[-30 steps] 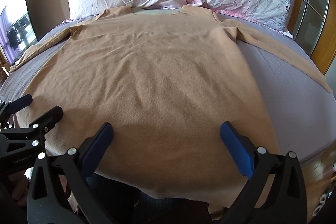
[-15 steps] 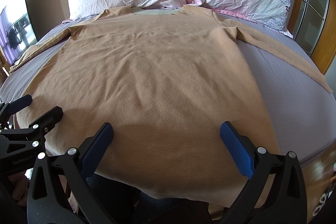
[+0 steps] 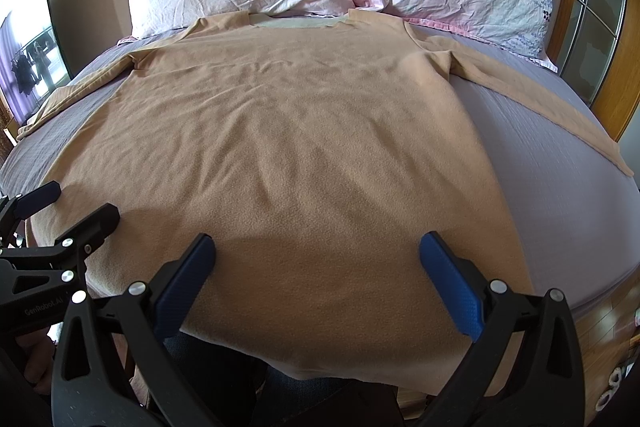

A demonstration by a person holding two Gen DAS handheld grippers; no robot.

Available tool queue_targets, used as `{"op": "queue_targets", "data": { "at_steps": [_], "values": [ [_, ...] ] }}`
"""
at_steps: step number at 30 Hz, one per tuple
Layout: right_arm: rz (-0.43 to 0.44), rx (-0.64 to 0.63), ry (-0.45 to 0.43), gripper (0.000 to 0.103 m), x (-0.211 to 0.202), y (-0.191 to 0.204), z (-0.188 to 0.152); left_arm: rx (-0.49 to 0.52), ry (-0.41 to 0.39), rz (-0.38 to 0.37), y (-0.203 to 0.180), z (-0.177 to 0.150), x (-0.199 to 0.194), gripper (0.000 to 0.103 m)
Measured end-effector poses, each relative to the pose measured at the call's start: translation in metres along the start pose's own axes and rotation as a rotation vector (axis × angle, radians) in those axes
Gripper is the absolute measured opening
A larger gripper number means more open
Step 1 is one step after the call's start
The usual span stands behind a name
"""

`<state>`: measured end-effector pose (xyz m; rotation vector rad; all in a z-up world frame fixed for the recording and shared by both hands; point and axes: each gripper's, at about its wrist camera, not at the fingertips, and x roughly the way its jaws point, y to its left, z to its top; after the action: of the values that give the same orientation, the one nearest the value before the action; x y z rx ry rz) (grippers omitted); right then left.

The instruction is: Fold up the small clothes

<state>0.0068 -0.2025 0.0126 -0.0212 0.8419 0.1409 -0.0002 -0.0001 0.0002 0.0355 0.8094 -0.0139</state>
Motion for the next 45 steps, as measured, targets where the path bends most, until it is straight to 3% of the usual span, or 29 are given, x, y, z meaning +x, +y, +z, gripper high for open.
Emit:
{"op": "queue_targets", "data": {
  "at_steps": [34, 41, 43, 45],
  "values": [
    [0.000, 0.001, -0.003, 0.101, 0.000, -0.001, -0.001, 0.001, -0.003, 0.000, 0.000, 0.000, 0.000, 0.102],
    [0.025, -0.013, -0.057, 0.101, 0.000, -0.004, -0.003, 0.006, 0.010, -0.002, 0.000, 0.001, 0.001, 0.102],
    [0.067, 0.020, -0.061, 0.101, 0.000, -0.019, 0.004, 0.012, 0.017, -0.009, 0.001, 0.001, 0.001, 0.102],
    [0.093, 0.130, -0.090, 0.101, -0.004, -0.052, 0.014, 0.024, 0.029, -0.022, 0.002, 0.007, 0.001, 0.102]
  ]
}}
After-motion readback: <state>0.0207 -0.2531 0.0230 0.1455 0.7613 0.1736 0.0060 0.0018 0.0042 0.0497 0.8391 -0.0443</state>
